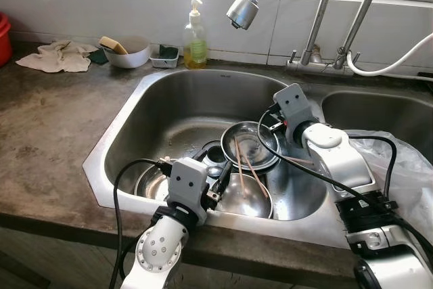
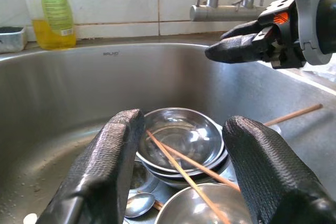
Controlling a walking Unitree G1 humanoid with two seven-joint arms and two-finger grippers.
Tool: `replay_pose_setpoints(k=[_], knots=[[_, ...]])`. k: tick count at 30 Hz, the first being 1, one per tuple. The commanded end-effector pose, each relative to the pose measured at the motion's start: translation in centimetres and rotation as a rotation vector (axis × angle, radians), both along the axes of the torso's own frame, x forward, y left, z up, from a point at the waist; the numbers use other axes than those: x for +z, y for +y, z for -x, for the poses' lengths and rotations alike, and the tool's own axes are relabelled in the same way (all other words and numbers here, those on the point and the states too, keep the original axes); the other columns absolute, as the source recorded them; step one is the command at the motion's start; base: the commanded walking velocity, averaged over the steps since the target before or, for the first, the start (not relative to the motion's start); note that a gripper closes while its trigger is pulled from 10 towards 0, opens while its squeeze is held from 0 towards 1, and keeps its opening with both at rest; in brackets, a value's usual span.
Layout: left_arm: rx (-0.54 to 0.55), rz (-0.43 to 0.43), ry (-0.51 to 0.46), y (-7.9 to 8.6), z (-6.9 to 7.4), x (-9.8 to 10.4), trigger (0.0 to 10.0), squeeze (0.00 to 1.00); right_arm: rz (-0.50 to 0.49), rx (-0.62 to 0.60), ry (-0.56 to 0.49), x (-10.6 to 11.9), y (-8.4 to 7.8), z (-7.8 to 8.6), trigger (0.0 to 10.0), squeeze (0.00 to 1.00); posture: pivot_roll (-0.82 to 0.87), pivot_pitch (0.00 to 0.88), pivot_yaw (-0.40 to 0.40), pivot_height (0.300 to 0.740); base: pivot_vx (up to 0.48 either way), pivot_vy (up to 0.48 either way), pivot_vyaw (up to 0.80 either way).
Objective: Kitchen organization
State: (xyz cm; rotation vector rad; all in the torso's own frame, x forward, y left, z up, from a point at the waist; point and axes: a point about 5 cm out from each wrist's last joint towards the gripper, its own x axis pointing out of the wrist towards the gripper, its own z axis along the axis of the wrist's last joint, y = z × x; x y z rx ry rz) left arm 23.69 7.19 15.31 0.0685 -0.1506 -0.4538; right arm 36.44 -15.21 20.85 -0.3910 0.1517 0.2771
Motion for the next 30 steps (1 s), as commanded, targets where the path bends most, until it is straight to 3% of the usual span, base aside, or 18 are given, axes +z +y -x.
replay_pose_setpoints(k=[1, 4, 5, 6, 7, 12, 18, 21, 22, 30], knots=[[0.005, -0.005, -0.014, 0.0, 0.1, 0.4, 10.0, 0.0, -0.002, -0.003, -0.012, 0.4, -0.2, 0.0, 10.0, 1.0, 0.17, 0.087, -0.047, 0.74, 0.0, 0.0, 0.0], [0.005, -0.004, -0.015, 0.0, 0.1, 0.4, 10.0, 0.0, -0.015, -0.004, -0.041, 0.8, -0.1, 0.2, 10.0, 1.0, 0.17, 0.087, -0.045, 0.74, 0.0, 0.0, 0.0], [0.005, -0.005, -0.016, 0.0, 0.1, 0.4, 10.0, 0.0, -0.027, -0.008, -0.055, 1.0, -0.1, 0.2, 10.0, 0.36, 0.17, 0.087, -0.045, 0.74, 0.0, 0.0, 0.0], [0.005, -0.005, -0.016, 0.0, 0.1, 0.4, 10.0, 0.0, -0.036, -0.012, -0.064, 1.1, -0.1, 0.2, 10.0, 0.36, 0.17, 0.087, -0.045, 0.74, 0.0, 0.0, 0.0], [0.005, -0.006, -0.016, 0.0, 0.1, 0.4, 10.0, 0.0, -0.073, -0.019, -0.098, 1.6, -0.2, 0.3, 10.0, 0.0, 0.17, 0.085, -0.045, 0.74, 0.0, 0.0, 0.0], [0.009, -0.005, -0.015, 0.0, 0.1, 0.4, 10.0, 0.0, -0.186, -0.059, -0.215, 3.0, -0.3, 1.0, 10.0, 0.0, 0.17, 0.084, -0.04, 0.74, 0.0, 0.0, 0.0], [0.017, -0.004, -0.023, 0.2, -0.1, 0.6, 10.0, 0.0, -0.337, -0.072, -0.459, 4.9, 0.2, 4.7, 10.0, 0.0, 0.16, 0.083, -0.039, 0.74, 0.0, 0.0, 0.0], [0.018, -0.004, -0.026, 0.2, -0.1, 0.6, 10.0, 0.0, -0.351, -0.079, -0.475, 4.9, 0.4, 5.5, 10.0, 0.0, 0.16, 0.083, -0.037, 0.74, 0.0, 0.0, 0.0], [0.02, -0.003, -0.032, 0.3, -0.1, 0.7, 10.0, 0.0, -0.372, -0.091, -0.5, 4.7, 0.5, 6.5, 10.0, 0.0, 0.16, 0.079, -0.036, 0.74, 0.0, 0.0, 0.0], [0.036, 0.012, -0.054, 0.5, -0.2, 1.2, 10.0, 0.0, -0.402, -0.125, -0.512, 4.0, 0.6, 8.4, 10.0, 0.0, 0.16, 0.073, -0.035, 0.74, 0.0, 0.0, 0.0]])
